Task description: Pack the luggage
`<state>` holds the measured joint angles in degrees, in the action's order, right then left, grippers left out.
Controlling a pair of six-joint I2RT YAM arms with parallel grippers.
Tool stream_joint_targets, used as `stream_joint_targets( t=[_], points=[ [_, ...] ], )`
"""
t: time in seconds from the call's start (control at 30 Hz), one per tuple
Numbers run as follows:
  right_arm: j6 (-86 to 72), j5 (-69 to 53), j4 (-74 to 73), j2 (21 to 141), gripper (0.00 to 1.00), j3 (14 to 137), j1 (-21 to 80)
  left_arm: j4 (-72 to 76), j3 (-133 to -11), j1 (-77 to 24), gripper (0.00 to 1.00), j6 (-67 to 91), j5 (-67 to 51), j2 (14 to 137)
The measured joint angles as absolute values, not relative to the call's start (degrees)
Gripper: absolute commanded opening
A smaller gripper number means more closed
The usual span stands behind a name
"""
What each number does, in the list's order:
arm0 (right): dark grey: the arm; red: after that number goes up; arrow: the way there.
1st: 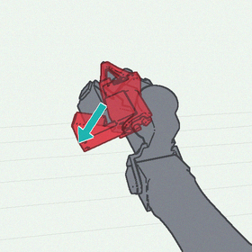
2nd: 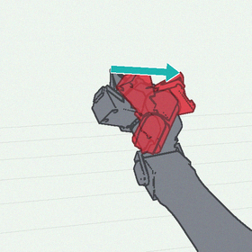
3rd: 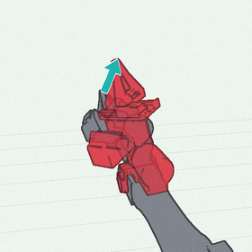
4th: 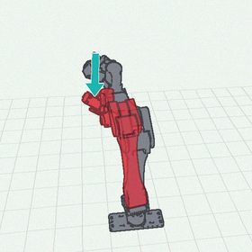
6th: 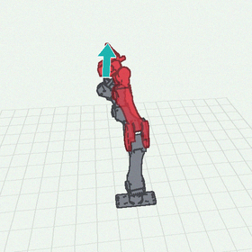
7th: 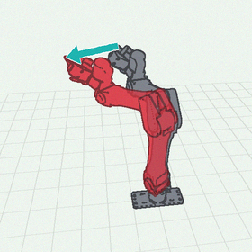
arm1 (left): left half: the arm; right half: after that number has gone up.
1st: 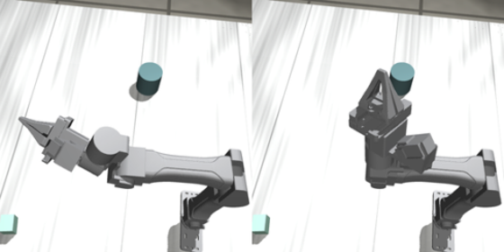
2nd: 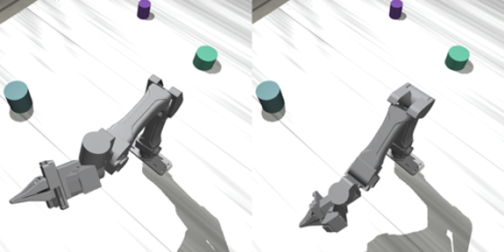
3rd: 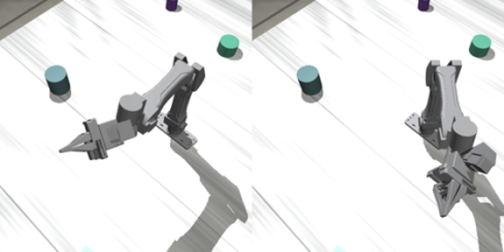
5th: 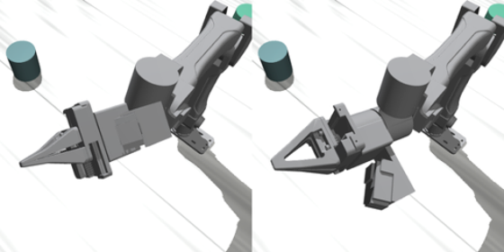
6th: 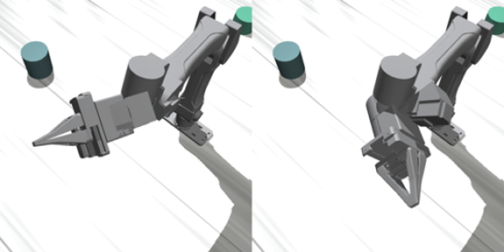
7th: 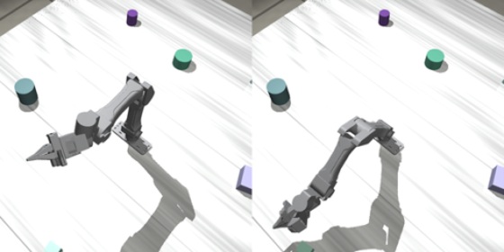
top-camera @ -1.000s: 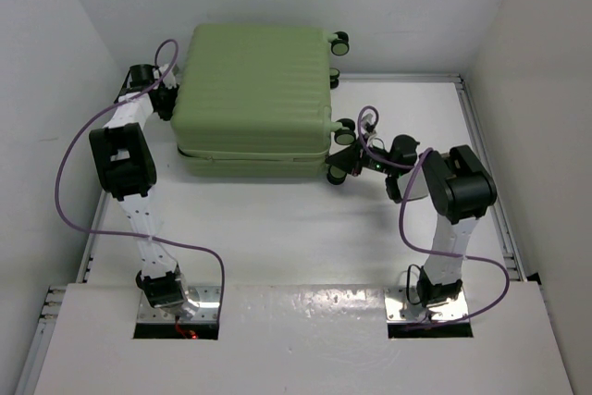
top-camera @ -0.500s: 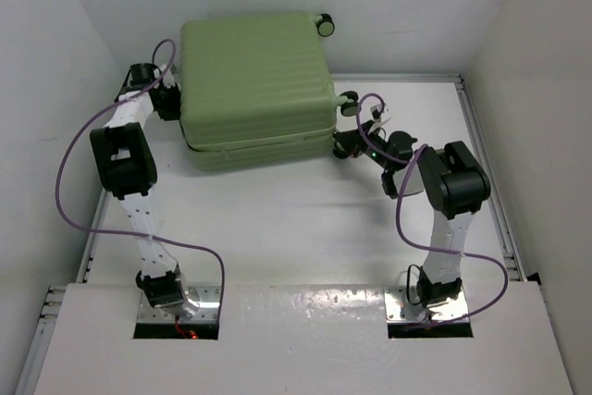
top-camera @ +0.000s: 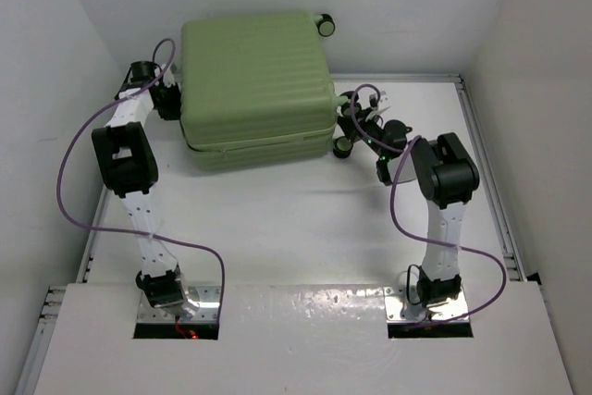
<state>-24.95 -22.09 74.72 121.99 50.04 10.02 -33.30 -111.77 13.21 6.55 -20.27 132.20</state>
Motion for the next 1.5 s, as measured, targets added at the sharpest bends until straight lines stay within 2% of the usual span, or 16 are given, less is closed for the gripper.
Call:
stream_joint_targets(
  t=[0.47, 0.8, 0.83, 0.87, 0.9, 0.93, 0.97, 1.0, 1.07, 1.13, 1.27, 1.5],
  points=[
    [-37.9, -22.1, 75.0, 139.5, 0.00, 75.0, 9.2, -37.3, -116.8, 13.2, 0.00, 3.8, -22.6, 134.6],
    [-45.5, -20.7, 59.8, 160.8, 0.00, 115.9, 9.6, -37.2, -116.8, 12.3, 0.00, 1.5, -21.5, 134.1],
    [-45.8, -20.5, 58.6, 162.4, 0.01, 118.9, 9.8, -37.2, -116.8, 12.3, 0.03, 1.4, -21.5, 134.1],
    [-46.1, -20.0, 57.5, 163.6, 0.08, 121.3, 9.9, -37.2, -116.8, 12.2, 0.26, 1.3, -21.4, 134.0],
    [-46.5, -19.8, 56.7, 163.9, 0.15, 122.0, 9.9, -37.2, -116.8, 12.1, 0.45, 0.8, -21.2, 134.0],
    [-46.9, -19.4, 56.3, 163.6, 0.30, 121.4, 10.0, -36.9, -116.8, 12.1, 0.56, -1.4, -20.5, 134.0],
    [-47.4, -19.0, 56.1, 162.2, 0.36, 118.7, 10.0, -36.5, -116.8, 12.1, 0.63, -2.9, -19.6, 133.9],
    [-47.8, -18.9, 56.0, 160.7, 0.39, 115.3, 9.9, -36.1, -116.8, 12.4, 0.72, -3.6, -19.0, 133.9],
    [-48.8, -19.9, 56.0, 156.3, 0.41, 105.2, 9.4, -34.7, -116.0, 12.9, 0.75, -4.1, -18.7, 133.6],
    [-49.7, -21.9, 55.9, 151.4, 0.38, 94.5, 8.8, -32.0, -113.9, 13.0, 0.99, -4.0, -18.3, 132.6],
    [-51.8, -28.0, 54.1, 140.6, 0.36, 77.8, 7.1, -24.7, -108.1, 13.1, 1.00, -1.5, -20.3, 130.2],
    [-56.2, -34.3, 48.7, 130.5, 0.31, 73.8, 6.0, -13.1, -98.8, 13.1, 1.00, 6.4, -21.3, 124.6]
  ],
)
